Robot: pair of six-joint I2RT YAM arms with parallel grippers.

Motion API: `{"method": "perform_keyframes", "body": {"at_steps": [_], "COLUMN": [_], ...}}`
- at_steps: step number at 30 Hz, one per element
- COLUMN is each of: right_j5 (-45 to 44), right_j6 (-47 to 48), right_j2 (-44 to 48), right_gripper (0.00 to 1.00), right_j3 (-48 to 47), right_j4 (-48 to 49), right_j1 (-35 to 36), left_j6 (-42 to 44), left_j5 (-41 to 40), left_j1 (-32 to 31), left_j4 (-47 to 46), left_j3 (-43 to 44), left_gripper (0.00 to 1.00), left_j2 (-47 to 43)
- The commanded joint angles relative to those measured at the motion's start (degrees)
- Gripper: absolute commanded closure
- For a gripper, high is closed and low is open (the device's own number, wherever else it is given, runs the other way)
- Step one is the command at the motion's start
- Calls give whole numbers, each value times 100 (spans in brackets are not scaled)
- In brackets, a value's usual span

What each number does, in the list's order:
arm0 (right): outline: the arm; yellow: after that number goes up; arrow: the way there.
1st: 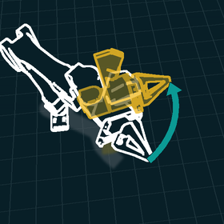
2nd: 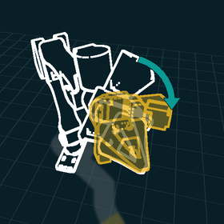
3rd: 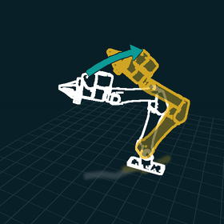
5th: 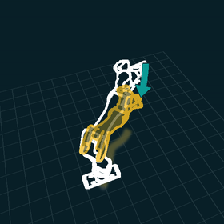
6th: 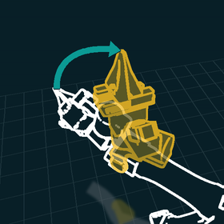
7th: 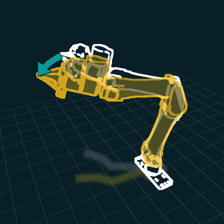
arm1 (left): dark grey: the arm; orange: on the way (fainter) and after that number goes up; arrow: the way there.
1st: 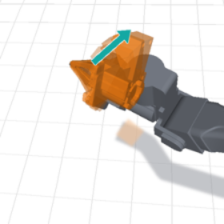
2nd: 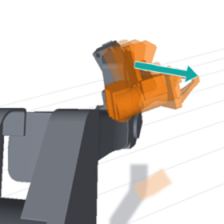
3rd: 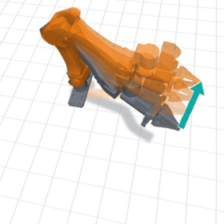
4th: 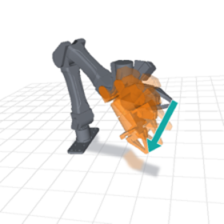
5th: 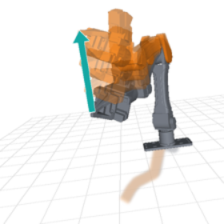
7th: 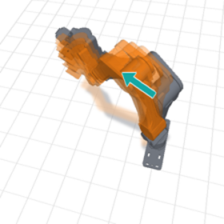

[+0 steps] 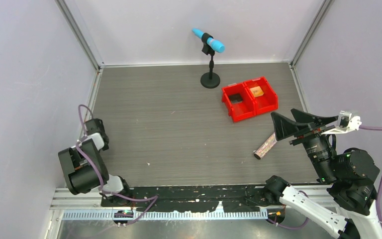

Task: Take the credit cards out of the card holder
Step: Pick up the card holder from the corner of the board, then place the card holder at the center of the board.

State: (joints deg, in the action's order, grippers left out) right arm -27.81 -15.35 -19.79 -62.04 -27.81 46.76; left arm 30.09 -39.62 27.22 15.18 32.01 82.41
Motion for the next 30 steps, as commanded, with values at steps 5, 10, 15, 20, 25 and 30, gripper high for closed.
{"method": "perform_keyframes", "body": {"at_steps": [5, 10, 15, 20, 25, 30], "right_j5": [185, 289, 262, 250, 156, 356], "right_j6": [-260, -334, -352, -337, -435, -487], "right_j2": [-76, -148, -312, -366, -373, -303], "right_gripper": [0, 0, 0, 0, 0, 0], "right_j3": [-311, -551, -555, -450, -327, -72], "right_j4": [99, -118, -296, -583, -916, -1129], "right_j1": [17, 17, 17, 17, 17, 17], "left_j6": [-507, -971, -1657, -2490, -4330, -6514], "left_j5": [-345, -507, -302, 273, 1375, 3176], "left_j1": [-1485, -2557, -3605, -4967, -5662, -5675], "left_j4": [439, 693, 873, 947, 1219, 1234], "left_j3": [375, 762, 1309, 1557, 1694, 1366], "left_gripper": [100, 100, 100, 100, 100, 100], "left_j2": [-614, -857, -1247, -1928, -2487, -2737]}}
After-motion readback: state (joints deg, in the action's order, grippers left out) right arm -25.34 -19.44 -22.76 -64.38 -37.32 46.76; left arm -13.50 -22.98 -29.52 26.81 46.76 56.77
